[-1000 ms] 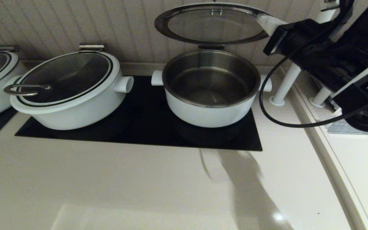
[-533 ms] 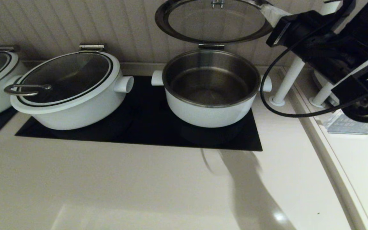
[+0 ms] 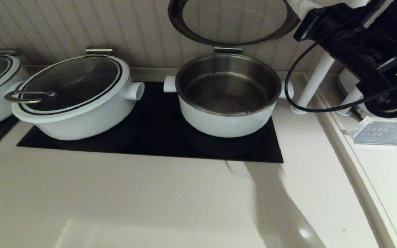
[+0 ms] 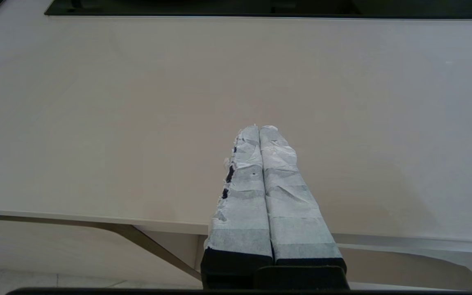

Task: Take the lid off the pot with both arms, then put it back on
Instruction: Open the pot lid completely

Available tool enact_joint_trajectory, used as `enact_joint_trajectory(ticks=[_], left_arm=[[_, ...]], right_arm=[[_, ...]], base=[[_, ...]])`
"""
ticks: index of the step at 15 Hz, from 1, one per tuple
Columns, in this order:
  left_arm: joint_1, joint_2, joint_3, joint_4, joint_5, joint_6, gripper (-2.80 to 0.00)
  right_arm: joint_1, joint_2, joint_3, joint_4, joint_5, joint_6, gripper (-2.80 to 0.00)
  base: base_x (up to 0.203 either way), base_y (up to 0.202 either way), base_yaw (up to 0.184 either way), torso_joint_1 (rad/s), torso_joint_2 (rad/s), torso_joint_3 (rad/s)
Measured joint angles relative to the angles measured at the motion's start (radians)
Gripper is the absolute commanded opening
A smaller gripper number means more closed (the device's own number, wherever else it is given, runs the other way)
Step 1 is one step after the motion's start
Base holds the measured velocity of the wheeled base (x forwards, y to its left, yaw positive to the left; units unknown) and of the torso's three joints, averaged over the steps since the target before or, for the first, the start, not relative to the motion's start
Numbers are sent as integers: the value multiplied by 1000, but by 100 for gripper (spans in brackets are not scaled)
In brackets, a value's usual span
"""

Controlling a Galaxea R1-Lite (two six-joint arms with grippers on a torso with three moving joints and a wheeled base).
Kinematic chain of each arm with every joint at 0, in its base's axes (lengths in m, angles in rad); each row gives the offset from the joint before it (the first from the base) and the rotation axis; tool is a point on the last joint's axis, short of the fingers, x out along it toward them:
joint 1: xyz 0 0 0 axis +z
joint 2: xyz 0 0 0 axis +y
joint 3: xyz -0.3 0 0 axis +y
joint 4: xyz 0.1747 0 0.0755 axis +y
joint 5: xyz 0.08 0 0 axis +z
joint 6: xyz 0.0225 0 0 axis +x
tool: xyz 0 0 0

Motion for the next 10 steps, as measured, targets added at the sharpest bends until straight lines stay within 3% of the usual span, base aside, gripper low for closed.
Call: enact_joint_trajectory(ticks=[10], left_arm=[[0, 0, 0, 0, 0, 0, -280]], right_arm=[[-18, 36, -92, 4, 16, 2, -280]], base=[[0, 0, 0, 0, 0, 0]])
